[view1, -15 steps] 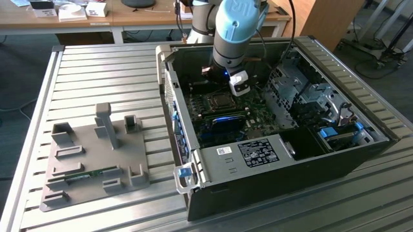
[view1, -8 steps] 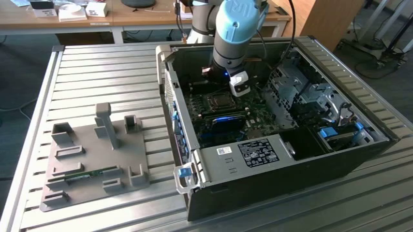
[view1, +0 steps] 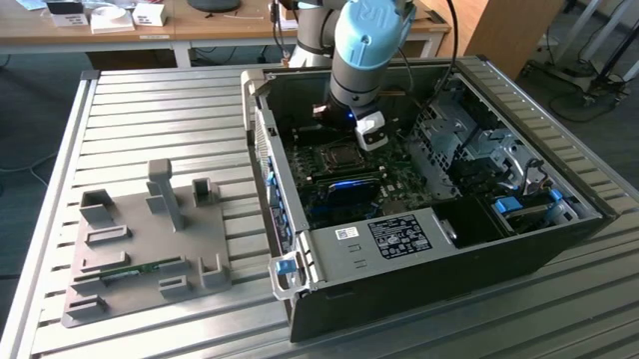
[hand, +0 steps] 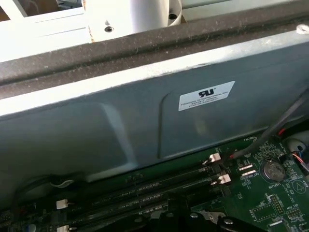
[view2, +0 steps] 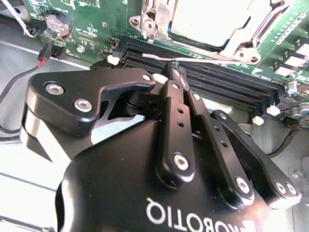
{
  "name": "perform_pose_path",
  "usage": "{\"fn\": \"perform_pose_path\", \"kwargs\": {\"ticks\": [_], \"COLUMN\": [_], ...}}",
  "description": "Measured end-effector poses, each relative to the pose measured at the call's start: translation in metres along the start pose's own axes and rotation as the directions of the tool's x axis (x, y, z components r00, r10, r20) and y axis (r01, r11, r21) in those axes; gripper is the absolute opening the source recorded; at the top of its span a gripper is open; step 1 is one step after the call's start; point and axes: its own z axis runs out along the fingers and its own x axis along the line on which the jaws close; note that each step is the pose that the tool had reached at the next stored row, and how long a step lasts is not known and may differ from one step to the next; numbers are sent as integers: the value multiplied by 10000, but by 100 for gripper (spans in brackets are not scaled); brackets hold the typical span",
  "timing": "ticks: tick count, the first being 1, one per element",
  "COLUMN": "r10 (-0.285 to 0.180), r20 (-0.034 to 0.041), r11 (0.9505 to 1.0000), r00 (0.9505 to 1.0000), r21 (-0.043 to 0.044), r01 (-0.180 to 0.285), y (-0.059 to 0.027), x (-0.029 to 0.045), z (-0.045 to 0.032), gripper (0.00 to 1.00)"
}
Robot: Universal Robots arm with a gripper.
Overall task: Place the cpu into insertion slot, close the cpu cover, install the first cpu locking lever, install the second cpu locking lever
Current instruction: 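Install the first cpu locking lever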
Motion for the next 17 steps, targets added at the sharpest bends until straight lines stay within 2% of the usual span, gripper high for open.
{"fn": "perform_pose_path", "kwargs": {"ticks": [9, 17], "r10": [1, 1], "r20": [0, 0], "r11": [10000, 10000], "r00": [10000, 10000], "r21": [1, 2], "r01": [-1, -1], "y": [-35, -14], "x": [-14, -4], "z": [-9, 0], "gripper": [11, 11]}}
